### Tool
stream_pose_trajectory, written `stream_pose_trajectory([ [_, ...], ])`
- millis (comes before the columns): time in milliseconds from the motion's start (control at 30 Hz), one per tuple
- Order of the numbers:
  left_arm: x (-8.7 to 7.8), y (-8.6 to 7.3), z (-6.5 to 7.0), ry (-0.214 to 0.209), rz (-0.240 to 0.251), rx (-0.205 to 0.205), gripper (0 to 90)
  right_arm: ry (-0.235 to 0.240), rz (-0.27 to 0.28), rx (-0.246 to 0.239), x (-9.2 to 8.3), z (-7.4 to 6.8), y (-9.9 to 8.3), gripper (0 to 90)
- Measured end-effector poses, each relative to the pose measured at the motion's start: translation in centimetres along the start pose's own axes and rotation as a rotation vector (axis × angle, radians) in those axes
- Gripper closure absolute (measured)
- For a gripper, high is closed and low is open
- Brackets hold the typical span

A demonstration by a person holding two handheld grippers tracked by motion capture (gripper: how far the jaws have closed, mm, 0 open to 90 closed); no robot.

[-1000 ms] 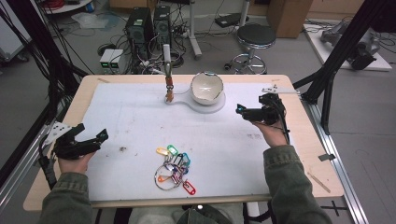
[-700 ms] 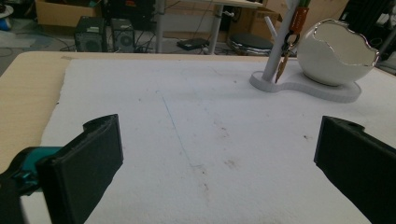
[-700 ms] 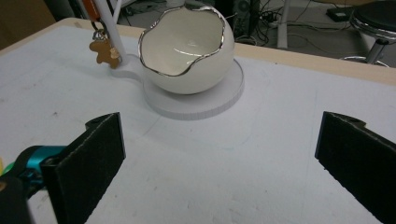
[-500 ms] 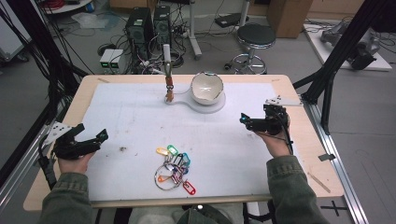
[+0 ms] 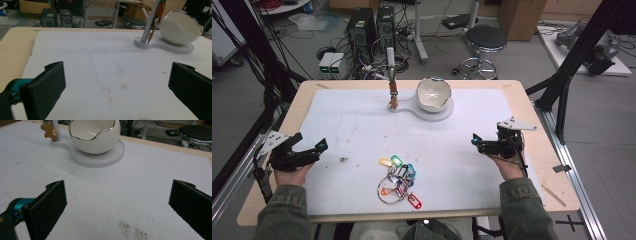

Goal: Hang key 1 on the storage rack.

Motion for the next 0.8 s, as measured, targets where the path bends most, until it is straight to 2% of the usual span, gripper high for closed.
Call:
stream_pose_trajectory([
  [367,0.0,-0.1,0.0,0.000,-0.007,-0.008,1.7,-0.002,-0.006,0.013,-0.4,0.0,-2.1,0.6],
  [467,0.1,-0.2,0.0,-0.001,-0.018,-0.007,1.7,0.005,-0.032,0.021,-0.5,-0.1,-3.3,0.5],
  [567,0.2,-0.3,0.0,-0.001,-0.030,-0.007,1.7,0.010,-0.041,0.058,-0.5,0.2,-4.2,0.6],
  [700,0.1,-0.3,0.2,-0.008,-0.027,-0.003,1.7,0.002,-0.007,0.089,-0.8,0.6,-3.9,0.5],
  [800,0.1,-0.3,0.4,-0.018,-0.030,-0.003,1.7,-0.003,0.011,0.092,-1.0,0.7,-3.8,0.5],
])
Point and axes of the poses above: each handheld gripper's, and its own axes: x roughly forward along the jaws, y roughly out of its top, z roughly to its right, the point moved 7 cm from there along x, roughly forward along the jaws, and after that the axes turned 6 degrees about -x, right-handed, at the moved point
